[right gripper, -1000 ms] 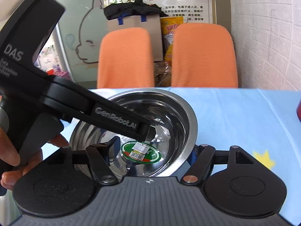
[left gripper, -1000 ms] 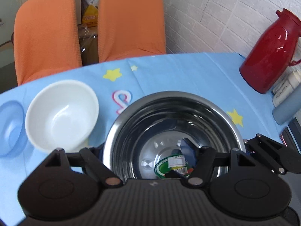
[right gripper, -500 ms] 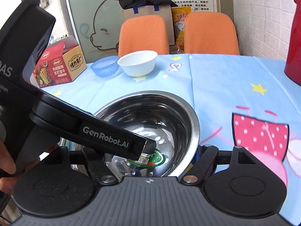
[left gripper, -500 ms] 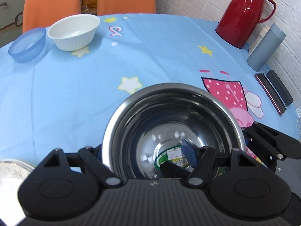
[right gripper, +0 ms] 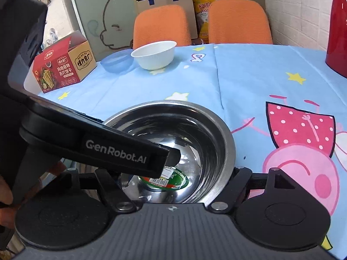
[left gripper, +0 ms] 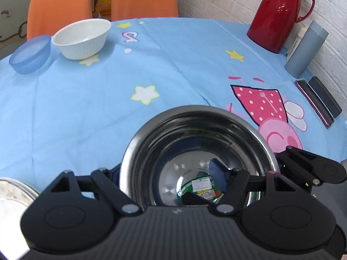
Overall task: Organize plates and bowls
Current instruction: 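Lift the steel bowl onto the plate stack and open the left gripper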
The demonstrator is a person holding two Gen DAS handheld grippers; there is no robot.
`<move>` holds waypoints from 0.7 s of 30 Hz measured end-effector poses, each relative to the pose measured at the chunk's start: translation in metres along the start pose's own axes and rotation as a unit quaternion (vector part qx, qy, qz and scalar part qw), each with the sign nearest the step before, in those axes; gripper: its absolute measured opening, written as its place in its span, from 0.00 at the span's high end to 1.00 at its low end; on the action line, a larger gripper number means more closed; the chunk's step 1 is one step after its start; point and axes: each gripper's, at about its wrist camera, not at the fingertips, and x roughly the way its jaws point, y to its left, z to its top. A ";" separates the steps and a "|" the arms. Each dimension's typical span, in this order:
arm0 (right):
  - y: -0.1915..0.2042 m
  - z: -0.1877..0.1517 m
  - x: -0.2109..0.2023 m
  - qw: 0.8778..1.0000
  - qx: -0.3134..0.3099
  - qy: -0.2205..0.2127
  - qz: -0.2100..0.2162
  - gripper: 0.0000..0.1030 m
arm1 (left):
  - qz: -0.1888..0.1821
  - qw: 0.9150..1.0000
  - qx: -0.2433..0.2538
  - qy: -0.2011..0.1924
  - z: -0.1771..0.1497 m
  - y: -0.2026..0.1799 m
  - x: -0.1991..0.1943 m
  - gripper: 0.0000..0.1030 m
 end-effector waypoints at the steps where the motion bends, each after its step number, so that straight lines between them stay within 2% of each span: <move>1: 0.000 -0.002 -0.001 1.000 -0.001 -0.001 0.000 0.00 | 0.002 1.000 0.003 -0.002 -0.001 -0.001 0.000 0.31; 5: -0.006 -0.006 -0.011 1.000 0.018 -0.006 0.007 0.00 | 0.005 1.000 -0.007 -0.006 0.000 0.005 -0.005 0.30; 12: -0.046 -0.018 -0.068 0.991 0.106 -0.075 -0.022 0.00 | 0.004 0.997 -0.057 -0.058 -0.001 0.036 -0.050 0.29; 15: -0.052 -0.014 -0.080 0.988 0.111 -0.094 -0.040 0.00 | 0.025 0.995 -0.054 -0.080 -0.003 0.040 -0.065 0.29; 18: -0.051 -0.009 -0.081 0.988 0.115 -0.101 -0.034 0.00 | 0.055 0.992 -0.044 -0.102 -0.007 0.036 -0.078 0.29; 21: -0.042 -0.004 -0.075 0.990 0.105 -0.095 -0.019 0.00 | 0.048 0.992 -0.039 -0.111 -0.010 0.033 -0.085 0.28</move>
